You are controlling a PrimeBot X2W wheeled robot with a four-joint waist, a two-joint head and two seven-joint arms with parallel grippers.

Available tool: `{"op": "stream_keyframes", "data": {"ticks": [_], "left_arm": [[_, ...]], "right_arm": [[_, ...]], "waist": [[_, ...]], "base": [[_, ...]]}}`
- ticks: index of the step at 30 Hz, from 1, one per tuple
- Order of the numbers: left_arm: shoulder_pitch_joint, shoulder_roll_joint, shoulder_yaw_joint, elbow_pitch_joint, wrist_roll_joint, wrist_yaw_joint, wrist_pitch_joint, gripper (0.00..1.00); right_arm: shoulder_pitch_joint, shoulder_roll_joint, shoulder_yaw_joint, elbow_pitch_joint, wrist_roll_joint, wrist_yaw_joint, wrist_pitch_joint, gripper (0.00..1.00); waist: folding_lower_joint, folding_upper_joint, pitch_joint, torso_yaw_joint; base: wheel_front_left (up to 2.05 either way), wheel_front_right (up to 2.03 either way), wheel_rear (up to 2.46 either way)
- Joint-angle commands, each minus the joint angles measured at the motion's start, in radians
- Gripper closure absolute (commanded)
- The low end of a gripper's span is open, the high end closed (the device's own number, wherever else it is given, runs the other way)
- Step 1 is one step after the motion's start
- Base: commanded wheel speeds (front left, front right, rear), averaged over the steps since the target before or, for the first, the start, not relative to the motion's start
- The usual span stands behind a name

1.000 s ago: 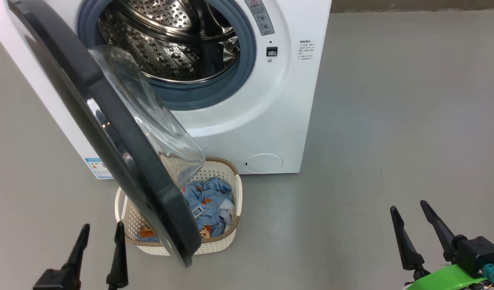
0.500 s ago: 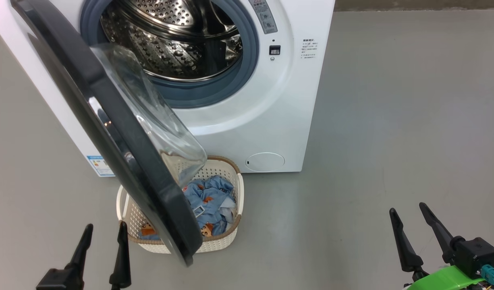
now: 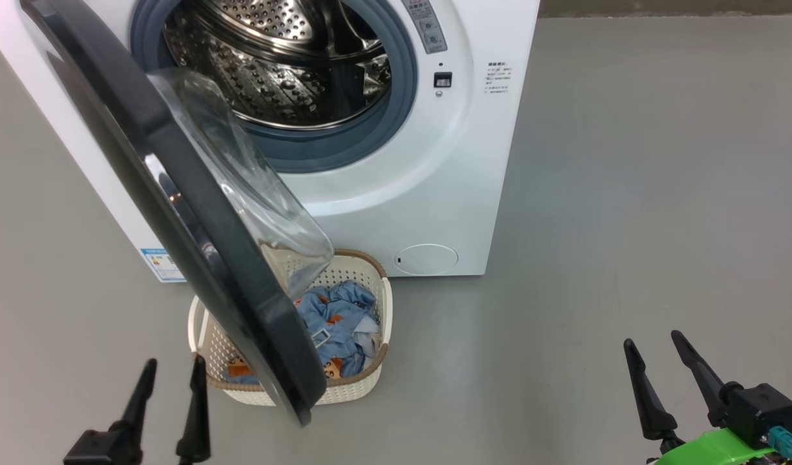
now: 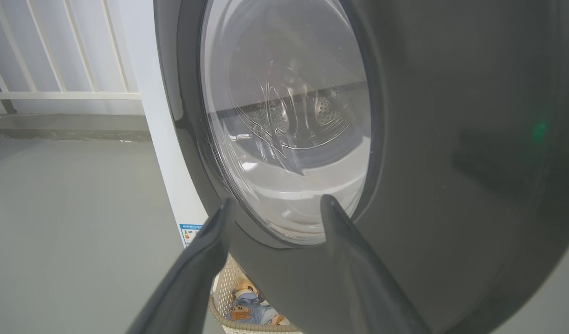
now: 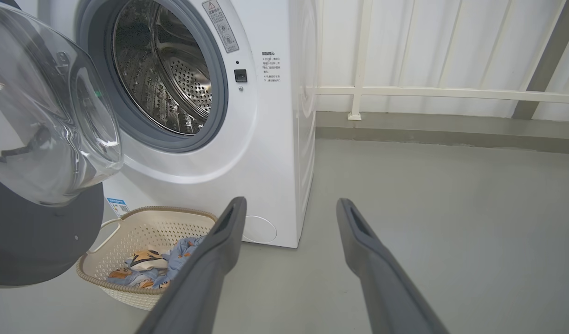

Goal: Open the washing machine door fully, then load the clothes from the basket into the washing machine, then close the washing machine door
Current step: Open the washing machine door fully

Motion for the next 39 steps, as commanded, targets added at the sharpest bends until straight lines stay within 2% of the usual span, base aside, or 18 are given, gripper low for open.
{"op": "stream_keyframes", "data": {"ticks": [1,2,10,15,20,25,29,36,39], "left_arm": [[-0.016,0.016,0.028,-0.026,-0.01,0.004,-0.006,0.72],[-0.015,0.016,0.028,-0.025,-0.01,0.003,-0.006,1.0],[-0.031,0.016,0.041,-0.069,-0.01,0.0,-0.006,1.0],[-0.099,0.016,0.108,-0.236,0.009,0.018,-0.006,1.0],[-0.202,0.024,0.09,-0.418,0.049,-0.018,-0.006,1.0],[-0.302,0.023,-0.054,-0.504,0.063,-0.055,-0.006,1.0],[-0.34,0.02,-0.262,-0.527,0.053,-0.069,0.006,1.0],[-0.347,0.017,-0.556,-0.489,0.021,-0.075,0.036,1.0],[-0.331,0.017,-0.634,-0.439,0.006,-0.075,0.043,1.0]], "right_arm": [[-0.019,-0.009,0.017,-0.02,-0.001,0.002,-0.012,0.0],[-0.019,-0.009,0.017,-0.021,-0.001,0.002,-0.012,0.0],[-0.018,-0.008,0.018,-0.019,-0.002,0.002,-0.012,0.0],[-0.017,-0.003,0.013,-0.018,-0.003,0.002,-0.012,0.0],[-0.017,0.0,0.008,-0.015,-0.003,0.002,-0.012,0.0],[-0.016,0.002,0.003,-0.014,-0.005,0.002,-0.012,0.0],[-0.019,0.004,0.004,-0.012,-0.008,0.002,-0.012,0.0],[-0.02,0.006,0.003,-0.008,-0.009,0.002,-0.012,0.0],[-0.022,0.006,0.001,-0.008,-0.01,0.002,-0.012,0.0]], "waist": [[0.0,0.0,0.0,0.0],[0.0,0.0,0.0,0.001],[0.0,0.0,-0.001,0.006],[0.0,0.0,-0.007,0.01],[0.0,0.0,-0.011,0.012],[0.0,0.0,-0.018,0.012],[0.0,0.0,-0.022,0.005],[0.0,0.0,-0.021,-0.001],[0.0,0.0,-0.015,0.0]], "base": [[0.0,0.0,0.0],[0.0,0.0,0.0],[0.0,0.0,0.0],[0.0,0.0,0.0],[0.0,0.0,0.0],[0.0,0.0,0.0],[0.0,0.0,0.0],[0.0,0.0,0.0],[0.0,0.0,0.0]]}}
